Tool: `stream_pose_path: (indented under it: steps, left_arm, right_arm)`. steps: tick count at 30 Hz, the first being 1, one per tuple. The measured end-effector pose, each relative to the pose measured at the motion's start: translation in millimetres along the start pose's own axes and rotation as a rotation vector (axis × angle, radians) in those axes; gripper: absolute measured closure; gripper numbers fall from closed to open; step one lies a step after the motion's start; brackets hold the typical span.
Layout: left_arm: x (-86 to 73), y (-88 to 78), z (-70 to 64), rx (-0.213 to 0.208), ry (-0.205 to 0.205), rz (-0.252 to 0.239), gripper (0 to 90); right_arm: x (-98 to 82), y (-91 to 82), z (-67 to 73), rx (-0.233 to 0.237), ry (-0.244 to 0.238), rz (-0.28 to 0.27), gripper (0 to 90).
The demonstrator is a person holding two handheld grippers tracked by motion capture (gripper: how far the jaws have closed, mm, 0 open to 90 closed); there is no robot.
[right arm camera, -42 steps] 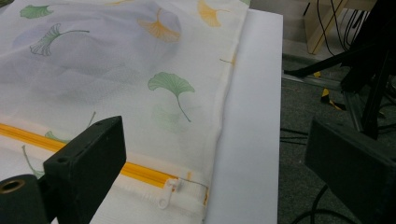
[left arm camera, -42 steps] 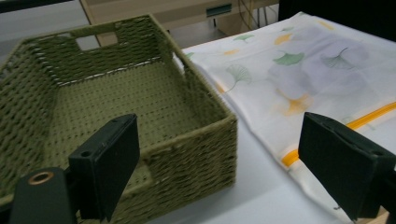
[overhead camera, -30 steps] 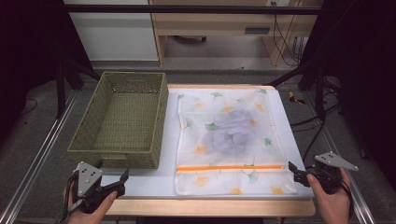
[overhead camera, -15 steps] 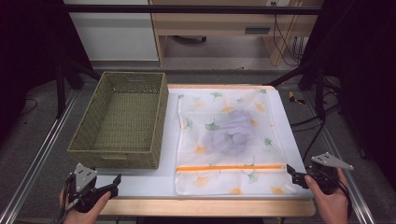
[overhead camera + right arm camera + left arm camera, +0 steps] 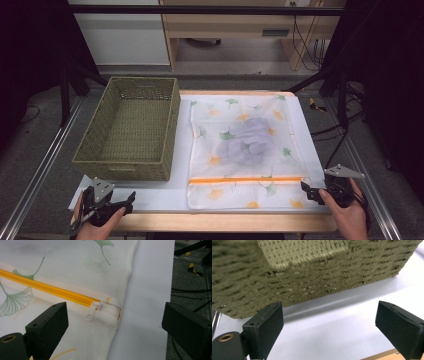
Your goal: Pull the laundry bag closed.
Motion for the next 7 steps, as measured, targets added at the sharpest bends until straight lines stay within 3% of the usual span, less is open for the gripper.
stream_pose_path:
  steps: [7]
  left_arm:
    - [-4.0, 5.9, -2.6, -0.018, 0.016, 0.025, 7.7]
  right_arm:
    - [-1.6, 1.9, 1.5, -0.001, -0.001, 0.014, 8.4]
Point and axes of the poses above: each handheld gripper's, and its own axes: y roughly forward along the jaws, x roughly out of its top, z roughly to its left, the point moved 4 cm from there along y, roughly forward along the jaws, and after that the axes turned 5 degrees about -z, right-handed, at the moved point
